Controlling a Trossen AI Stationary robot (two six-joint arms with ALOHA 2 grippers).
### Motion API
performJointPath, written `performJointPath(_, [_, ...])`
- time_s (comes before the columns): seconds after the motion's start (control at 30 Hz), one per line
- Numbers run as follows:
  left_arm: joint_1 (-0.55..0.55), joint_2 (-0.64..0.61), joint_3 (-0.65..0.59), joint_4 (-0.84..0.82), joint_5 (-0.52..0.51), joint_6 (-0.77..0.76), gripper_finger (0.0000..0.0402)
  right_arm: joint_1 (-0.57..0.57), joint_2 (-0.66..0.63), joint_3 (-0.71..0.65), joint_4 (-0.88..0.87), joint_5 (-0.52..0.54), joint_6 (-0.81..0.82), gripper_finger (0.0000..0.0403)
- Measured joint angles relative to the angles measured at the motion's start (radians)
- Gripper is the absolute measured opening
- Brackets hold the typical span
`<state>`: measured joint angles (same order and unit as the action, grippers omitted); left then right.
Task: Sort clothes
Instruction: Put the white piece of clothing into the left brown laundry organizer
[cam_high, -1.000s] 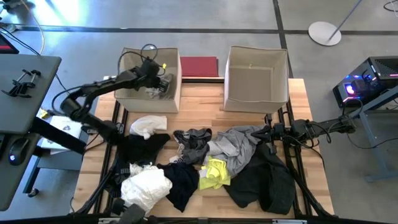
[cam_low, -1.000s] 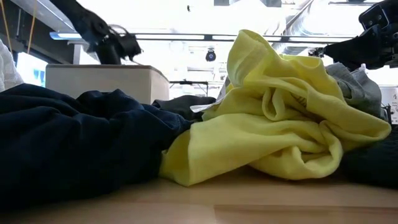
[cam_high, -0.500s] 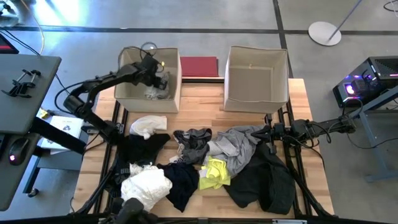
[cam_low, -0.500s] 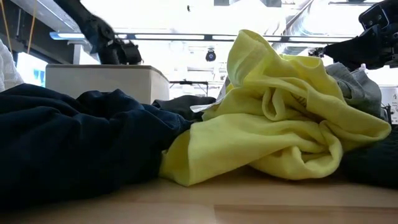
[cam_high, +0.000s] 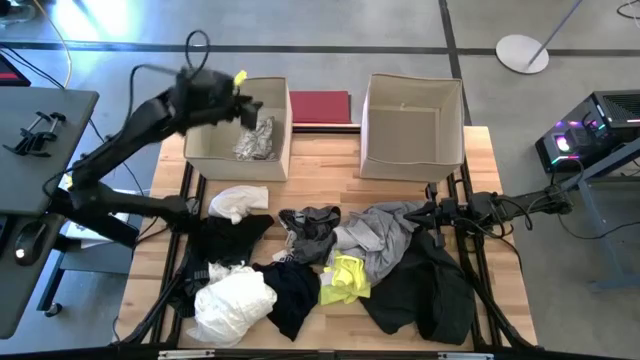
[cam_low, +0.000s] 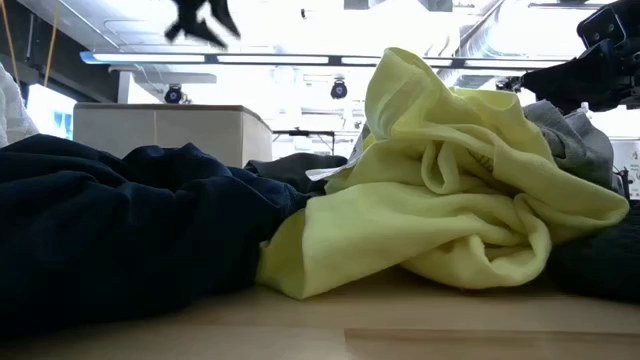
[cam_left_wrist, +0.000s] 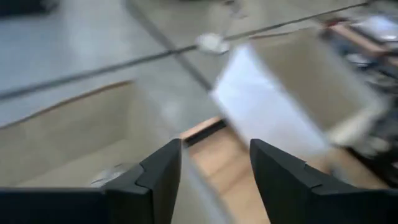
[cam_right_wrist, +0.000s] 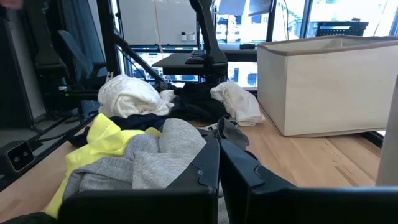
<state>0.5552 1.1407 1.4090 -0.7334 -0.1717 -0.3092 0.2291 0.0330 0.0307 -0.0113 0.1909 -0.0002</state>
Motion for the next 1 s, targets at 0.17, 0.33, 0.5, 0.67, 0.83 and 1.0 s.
performJointPath(0.17, [-0.391, -0.030, -0.006, 0.118, -0.153, -0.002, 0.0135, 0.000, 0.000, 0.000, 0.000, 0.001, 0.000, 0.0000])
performJointPath(0.33, [-0.712, 0.075, -0.007, 0.144, -0.374, 0.055, 0.0098, 0.000, 0.000, 0.000, 0.000, 0.003, 0.000, 0.0000])
performJointPath(0.5, [-0.878, 0.204, -0.008, -0.053, -0.465, -0.101, 0.0069, 0.000, 0.000, 0.000, 0.000, 0.003, 0.000, 0.0000])
performJointPath(0.67, [-0.947, 0.302, -0.008, -0.398, -0.421, -0.473, 0.0050, 0.000, 0.000, 0.000, 0.000, 0.003, 0.000, 0.0000])
performJointPath(0.83, [-0.962, 0.365, -0.042, -0.772, -0.374, -0.963, 0.0042, 0.000, 0.000, 0.000, 0.000, 0.004, 0.000, 0.0000])
performJointPath(1.0, [-0.932, 0.345, -0.195, -0.794, -0.300, -1.119, 0.0055, 0.000, 0.000, 0.000, 0.000, 0.007, 0.000, 0.0000])
